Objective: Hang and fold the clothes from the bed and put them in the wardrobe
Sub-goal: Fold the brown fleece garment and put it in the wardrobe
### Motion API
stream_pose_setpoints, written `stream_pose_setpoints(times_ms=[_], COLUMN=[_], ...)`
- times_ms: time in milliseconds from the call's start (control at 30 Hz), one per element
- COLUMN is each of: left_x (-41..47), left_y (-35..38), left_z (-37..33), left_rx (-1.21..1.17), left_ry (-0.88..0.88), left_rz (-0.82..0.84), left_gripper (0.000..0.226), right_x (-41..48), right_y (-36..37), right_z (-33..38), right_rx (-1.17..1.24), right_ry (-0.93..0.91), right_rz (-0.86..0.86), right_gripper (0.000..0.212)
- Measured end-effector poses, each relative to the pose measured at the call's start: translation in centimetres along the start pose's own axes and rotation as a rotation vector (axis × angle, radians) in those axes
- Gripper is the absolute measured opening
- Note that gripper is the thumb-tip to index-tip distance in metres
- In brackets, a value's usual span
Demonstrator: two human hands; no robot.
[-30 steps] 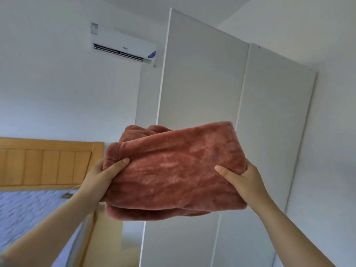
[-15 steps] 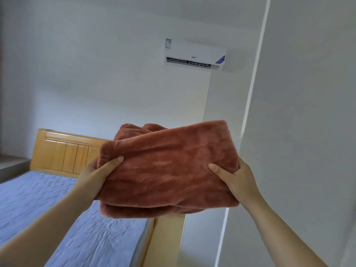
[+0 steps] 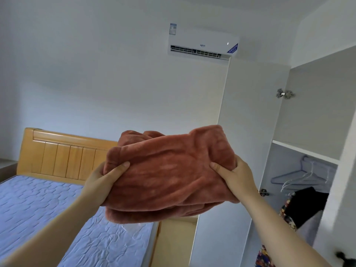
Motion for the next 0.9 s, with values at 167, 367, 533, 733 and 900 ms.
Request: stream_pose_setpoints(times_ms=[167,367,533,733,900], left_x=[5.7,13.2,18.9,23.8,28.0], left_y=[4.7,11.6,17.5,25.4,34.7], left_z=[2.0,2.8,3.9,7.6,10.4], left_rx=[0.044,0.081,0.060,0.028,-0.063], left_ry=[0.045,0.072,0.093,0.085,0.076], left_rz=[0.036,0.093,0.152,0.257,0.402], left_gripper=[0.041,0.048,0.061,0.049,0.046], right_x=[6.2,13.8,18.7,22.1,25.0], right_y=[0.8,-0.2,-1.6,-5.4,-10.5], right_z=[-4.9,-10.4,-14.8,-20.2,-23.8], right_rx=[0.004,0.059,0.108,0.029,-0.071], right_ry=[0.037,0.071,0.102,0.137,0.165], right_rz=[-0.038,-0.117,-0.233,-0.320,-0.410], right_gripper=[0.030,0.029,0.025,0.021,0.022])
Point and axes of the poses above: each hand's wrist, its own x-axis towards the middle knuckle, its own y-axis out of the palm, z = x × y, the point moved 4 cm from there along x, towards the middle knuckle, and after that the axes turned 1 degree about z, right-handed, at the moved point
